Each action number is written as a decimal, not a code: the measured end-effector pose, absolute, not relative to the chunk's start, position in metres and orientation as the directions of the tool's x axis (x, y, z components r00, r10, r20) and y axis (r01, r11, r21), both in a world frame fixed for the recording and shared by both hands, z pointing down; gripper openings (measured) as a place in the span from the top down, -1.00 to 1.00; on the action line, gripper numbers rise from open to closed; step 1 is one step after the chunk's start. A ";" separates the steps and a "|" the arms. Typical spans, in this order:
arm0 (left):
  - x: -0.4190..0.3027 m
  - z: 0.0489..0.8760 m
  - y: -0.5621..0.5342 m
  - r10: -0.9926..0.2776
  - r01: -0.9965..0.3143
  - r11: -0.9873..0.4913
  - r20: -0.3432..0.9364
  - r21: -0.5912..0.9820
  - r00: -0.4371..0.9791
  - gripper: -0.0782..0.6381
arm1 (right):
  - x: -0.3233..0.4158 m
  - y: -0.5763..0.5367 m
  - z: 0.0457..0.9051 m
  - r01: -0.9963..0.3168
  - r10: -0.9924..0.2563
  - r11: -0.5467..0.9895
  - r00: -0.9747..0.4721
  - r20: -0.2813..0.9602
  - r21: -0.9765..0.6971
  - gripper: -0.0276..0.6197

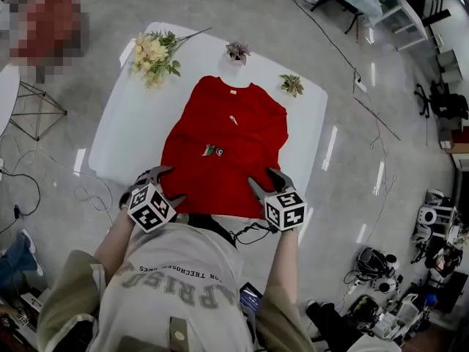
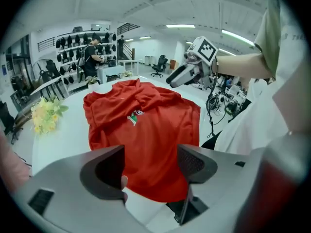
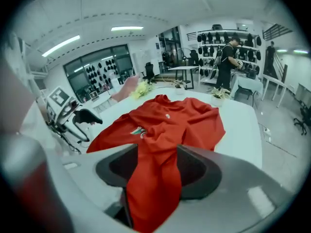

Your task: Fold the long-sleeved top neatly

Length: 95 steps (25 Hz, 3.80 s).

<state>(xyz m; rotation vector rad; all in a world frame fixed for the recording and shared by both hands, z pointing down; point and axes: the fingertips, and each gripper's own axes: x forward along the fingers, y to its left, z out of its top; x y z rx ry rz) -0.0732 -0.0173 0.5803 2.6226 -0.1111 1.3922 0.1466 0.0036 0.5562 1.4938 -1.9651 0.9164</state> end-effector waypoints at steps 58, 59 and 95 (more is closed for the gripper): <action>-0.071 0.615 -0.012 0.224 0.696 -0.714 0.917 -0.078 0.332 0.37 | -0.034 0.017 0.595 -0.743 -0.395 0.668 -0.409 0.823 -0.048 0.08; -0.078 0.616 -0.010 0.240 0.692 -0.721 0.923 -0.039 0.301 0.36 | -0.036 0.019 0.600 -0.736 -0.372 0.674 -0.410 0.833 -0.062 0.08; 0.059 0.553 -0.052 0.149 0.157 -0.986 0.754 0.062 0.639 0.22 | 0.230 -0.011 0.543 -0.996 -0.685 -0.001 -0.060 0.726 -0.084 0.09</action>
